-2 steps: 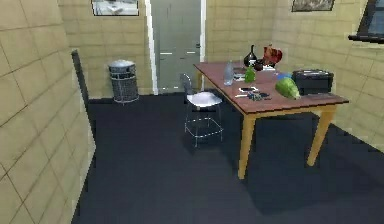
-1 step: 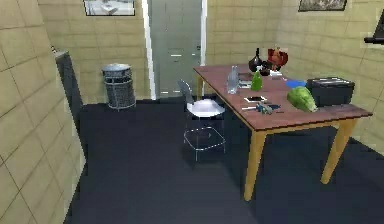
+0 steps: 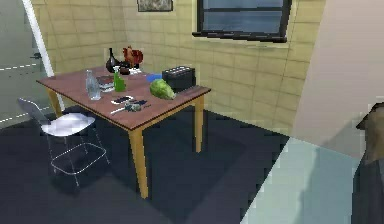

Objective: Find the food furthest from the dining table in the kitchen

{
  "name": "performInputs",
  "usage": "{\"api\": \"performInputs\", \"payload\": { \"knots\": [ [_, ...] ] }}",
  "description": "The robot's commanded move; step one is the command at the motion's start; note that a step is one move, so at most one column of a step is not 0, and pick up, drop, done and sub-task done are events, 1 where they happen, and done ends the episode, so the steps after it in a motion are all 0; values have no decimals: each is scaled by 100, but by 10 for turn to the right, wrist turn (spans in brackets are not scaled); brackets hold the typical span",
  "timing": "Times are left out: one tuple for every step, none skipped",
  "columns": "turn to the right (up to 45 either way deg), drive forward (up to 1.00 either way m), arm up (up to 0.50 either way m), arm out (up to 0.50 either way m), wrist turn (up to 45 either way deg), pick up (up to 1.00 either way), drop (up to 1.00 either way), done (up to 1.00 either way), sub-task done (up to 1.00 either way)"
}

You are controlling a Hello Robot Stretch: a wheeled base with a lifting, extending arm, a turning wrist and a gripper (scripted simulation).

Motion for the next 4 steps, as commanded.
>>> {"api": "performInputs", "payload": {
  "knots": [
    [0, 40, 0, 0, 0, 0, 0, 0, 0],
    [360, 0, 0, 0, 0, 0, 0, 0, 0],
    [0, 60, 0, 0, 0, 0, 0, 0, 0],
    [-450, 0, 0, 0, 0, 0, 0, 0, 0]
  ]
}}
